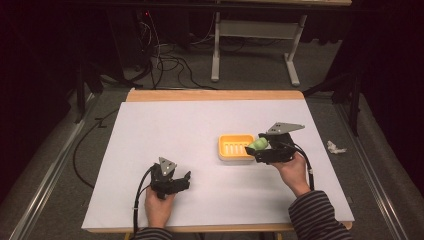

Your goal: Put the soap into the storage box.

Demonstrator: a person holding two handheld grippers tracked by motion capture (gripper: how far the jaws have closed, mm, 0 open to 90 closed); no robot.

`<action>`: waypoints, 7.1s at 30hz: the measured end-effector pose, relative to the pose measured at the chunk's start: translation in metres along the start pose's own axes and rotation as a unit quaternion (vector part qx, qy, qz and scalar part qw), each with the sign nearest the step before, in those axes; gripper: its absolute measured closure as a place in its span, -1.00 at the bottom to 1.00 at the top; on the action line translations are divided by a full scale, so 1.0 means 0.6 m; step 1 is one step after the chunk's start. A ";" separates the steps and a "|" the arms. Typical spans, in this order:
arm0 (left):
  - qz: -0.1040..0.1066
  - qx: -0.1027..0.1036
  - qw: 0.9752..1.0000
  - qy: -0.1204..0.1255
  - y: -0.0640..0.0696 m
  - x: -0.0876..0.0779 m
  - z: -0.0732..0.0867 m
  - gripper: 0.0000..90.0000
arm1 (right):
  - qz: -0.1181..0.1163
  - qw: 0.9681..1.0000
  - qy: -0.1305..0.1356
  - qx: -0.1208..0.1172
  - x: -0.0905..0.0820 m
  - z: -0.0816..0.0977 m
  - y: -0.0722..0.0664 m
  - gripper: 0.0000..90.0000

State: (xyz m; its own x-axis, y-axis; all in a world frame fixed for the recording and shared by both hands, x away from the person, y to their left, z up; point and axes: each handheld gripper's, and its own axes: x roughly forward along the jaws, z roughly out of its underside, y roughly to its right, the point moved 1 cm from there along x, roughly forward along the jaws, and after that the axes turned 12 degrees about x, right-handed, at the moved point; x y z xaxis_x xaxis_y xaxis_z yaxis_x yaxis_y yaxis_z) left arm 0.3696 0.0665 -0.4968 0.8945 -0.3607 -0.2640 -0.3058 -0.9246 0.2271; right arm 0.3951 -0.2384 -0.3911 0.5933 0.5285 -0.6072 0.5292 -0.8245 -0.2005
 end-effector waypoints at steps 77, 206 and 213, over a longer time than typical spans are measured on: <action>0.003 -0.002 1.000 0.003 0.000 -0.001 0.000 -0.60 | 0.021 0.996 -0.081 0.010 0.156 -0.017 0.020 -0.34; 0.004 0.002 1.000 -0.001 0.001 0.001 0.001 -0.60 | 0.068 0.996 0.058 0.010 -0.083 0.027 0.055 -0.30; 0.002 0.001 1.000 -0.002 0.001 0.001 0.001 -0.60 | 0.072 0.995 0.064 0.012 -0.094 0.040 0.061 -0.32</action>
State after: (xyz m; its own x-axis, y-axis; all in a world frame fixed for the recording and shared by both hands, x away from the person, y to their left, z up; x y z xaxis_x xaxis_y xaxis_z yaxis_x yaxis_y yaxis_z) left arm 0.3700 0.0654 -0.4973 0.8921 -0.3647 -0.2666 -0.3099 -0.9235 0.2263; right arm 0.3663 -0.3030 -0.3829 0.7351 0.4249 -0.5283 0.4197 -0.8972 -0.1376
